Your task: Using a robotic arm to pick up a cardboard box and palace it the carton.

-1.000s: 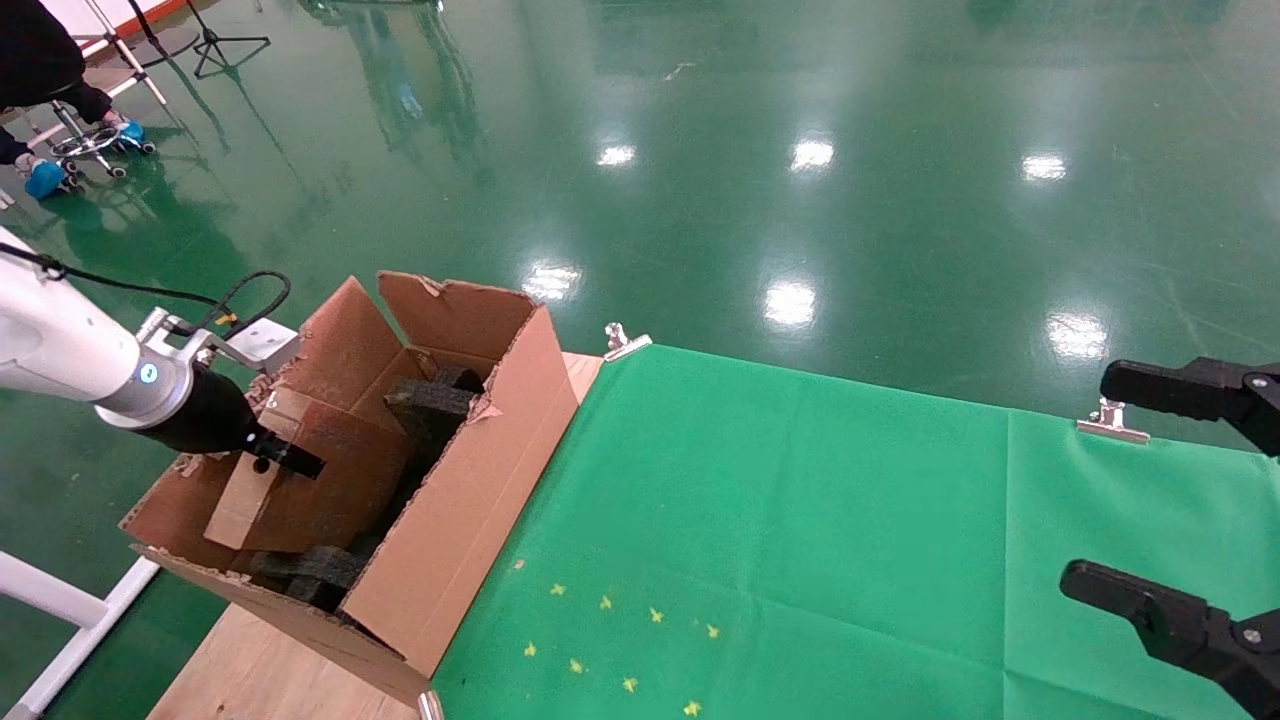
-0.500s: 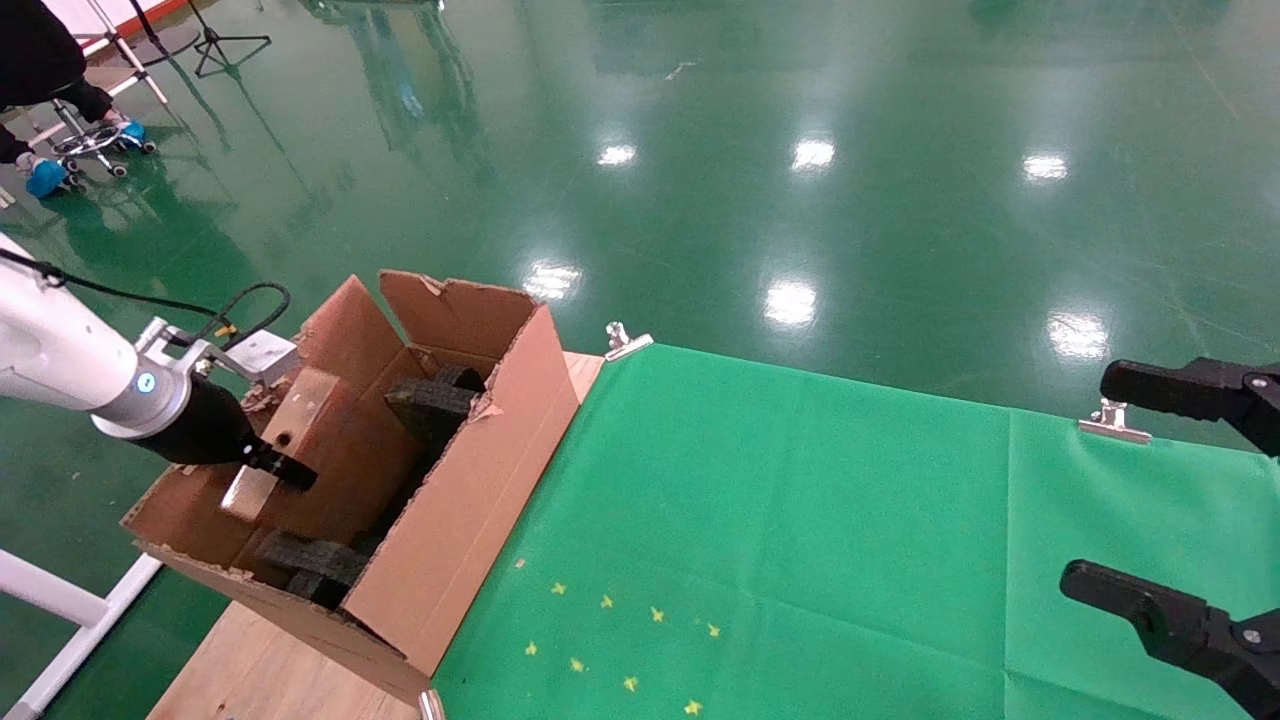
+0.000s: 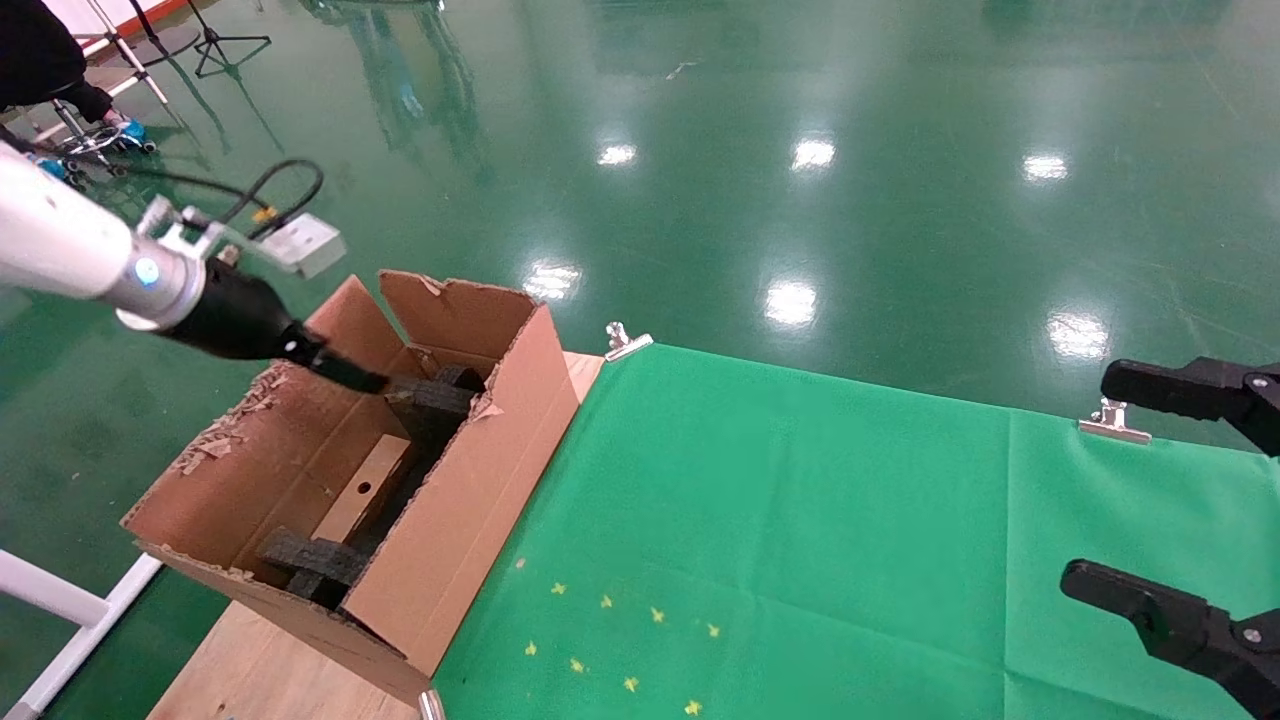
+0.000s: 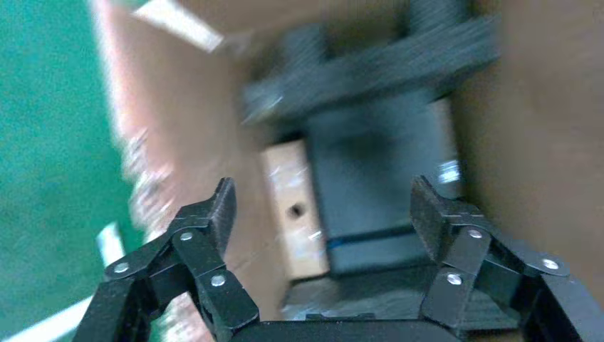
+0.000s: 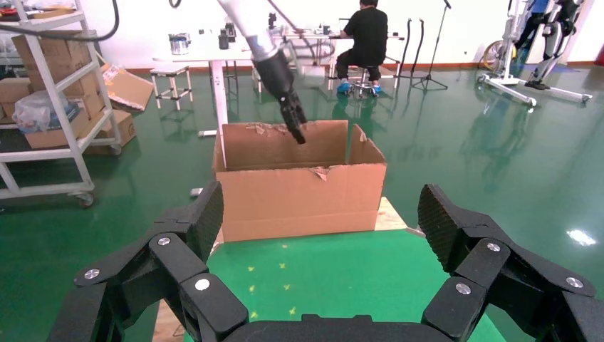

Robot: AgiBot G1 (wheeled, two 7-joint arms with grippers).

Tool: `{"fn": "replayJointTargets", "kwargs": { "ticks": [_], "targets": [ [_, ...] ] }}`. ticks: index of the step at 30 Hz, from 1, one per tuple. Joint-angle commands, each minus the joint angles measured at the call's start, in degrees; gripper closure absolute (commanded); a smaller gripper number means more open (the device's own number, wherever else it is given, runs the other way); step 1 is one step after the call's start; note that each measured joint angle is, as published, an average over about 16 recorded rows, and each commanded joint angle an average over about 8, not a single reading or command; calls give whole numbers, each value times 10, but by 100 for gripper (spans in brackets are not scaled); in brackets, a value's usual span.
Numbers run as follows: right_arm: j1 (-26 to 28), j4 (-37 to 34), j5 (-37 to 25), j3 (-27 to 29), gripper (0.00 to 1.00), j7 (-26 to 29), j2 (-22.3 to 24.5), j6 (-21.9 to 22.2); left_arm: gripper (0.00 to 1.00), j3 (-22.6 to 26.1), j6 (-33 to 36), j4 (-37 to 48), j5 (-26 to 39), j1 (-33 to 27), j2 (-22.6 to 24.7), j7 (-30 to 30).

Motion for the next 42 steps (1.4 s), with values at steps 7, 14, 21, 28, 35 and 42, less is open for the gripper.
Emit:
{"fn": "replayJointTargets", "kwargs": {
  "ticks": [7, 14, 21, 28, 35, 42],
  "targets": [
    [0, 0, 0, 0, 0, 0, 0, 0, 0, -19, 148, -101, -42, -41, -18, 19],
    [0, 0, 0, 0, 0, 0, 0, 0, 0, -19, 151, -108, -42, -40, -19, 19],
    [0, 0, 0, 0, 0, 0, 0, 0, 0, -42, 143, -128, -65, -11, -24, 29],
    [0, 0, 0, 0, 0, 0, 0, 0, 0, -102, 139, -191, -124, 56, -37, 53],
    [0, 0, 0, 0, 0, 0, 0, 0, 0, -163, 134, -256, -186, 125, -52, 77],
    [0, 0, 0, 0, 0, 0, 0, 0, 0, -222, 130, -319, -245, 192, -65, 101]
  ]
}}
